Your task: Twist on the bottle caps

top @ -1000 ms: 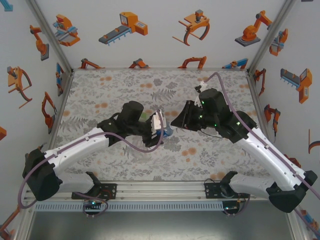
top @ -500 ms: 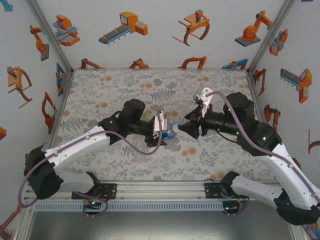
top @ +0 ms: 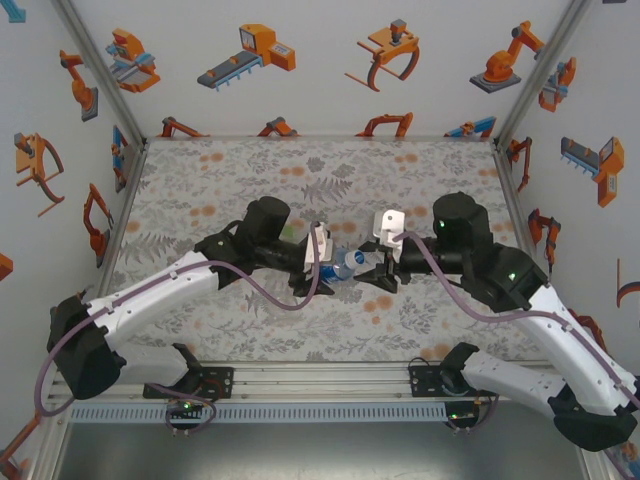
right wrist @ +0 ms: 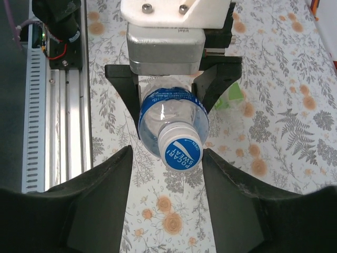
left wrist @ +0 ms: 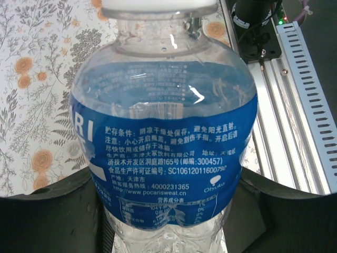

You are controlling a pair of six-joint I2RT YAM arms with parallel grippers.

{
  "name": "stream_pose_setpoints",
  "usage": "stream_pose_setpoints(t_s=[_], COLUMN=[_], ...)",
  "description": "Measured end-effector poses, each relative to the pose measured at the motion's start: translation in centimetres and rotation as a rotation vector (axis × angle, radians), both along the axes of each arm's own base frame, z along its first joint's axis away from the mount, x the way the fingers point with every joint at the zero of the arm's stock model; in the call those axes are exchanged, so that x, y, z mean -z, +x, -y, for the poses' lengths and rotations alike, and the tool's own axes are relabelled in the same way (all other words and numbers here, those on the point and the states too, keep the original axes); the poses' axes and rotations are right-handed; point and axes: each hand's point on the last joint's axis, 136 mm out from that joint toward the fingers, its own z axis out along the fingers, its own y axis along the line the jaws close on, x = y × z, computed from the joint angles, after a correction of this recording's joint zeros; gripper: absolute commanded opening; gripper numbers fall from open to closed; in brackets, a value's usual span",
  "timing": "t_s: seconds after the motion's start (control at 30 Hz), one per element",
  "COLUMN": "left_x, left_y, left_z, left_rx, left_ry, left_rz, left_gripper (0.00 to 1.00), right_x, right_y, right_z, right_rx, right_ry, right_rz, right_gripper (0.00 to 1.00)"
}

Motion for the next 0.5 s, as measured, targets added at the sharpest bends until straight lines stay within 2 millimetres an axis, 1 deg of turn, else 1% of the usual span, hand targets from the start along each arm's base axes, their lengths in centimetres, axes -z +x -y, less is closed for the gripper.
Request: stream_pose_setpoints(t_s=[0.13, 0.2, 0.27, 0.37, 0.47, 0.5], left_x=[-0.1, -0.2, -0.1, 0.1, 0.2, 0.3], left_y=[-0.2, -0.3, -0.4, -0.5, -0.6, -0.5], left_z=[-0.1, -0.1, -0.2, -0.4, -0.5, -0.5], left_rx=[0.007, 0.009, 0.014, 0.017, 0.016, 0.013], left_ry=[-0.002, -0.003, 0.001, 0.01, 0.018, 0.019], left_rz=[-0.004, -0.004, -0.005, -0.008, -0.013, -0.016], left_gripper=[0.0, 0.0, 0.0, 0.0, 0.0, 0.0], right_x=[-0.3, -0.4, -0.5, -0.4, -0.4, -0.4], right_y=[0.1, 0.2, 0.3, 0.4, 0.8, 1.0], right_z=[-0.2, -0.4, -0.5, -0.7, -0.7, -0.7], right_rx=[-0.005, -0.007, -0.006, -0.002, 0.023, 0.042], right_ry=[0.012, 0.021, 0.027, 0.025, 0.029, 0.035], right_rz=[0.007, 0.006, 0.002, -0.013, -0.039, -0.055], right_gripper=[0.45, 0.38, 0.34, 0.22, 0.01, 0.0])
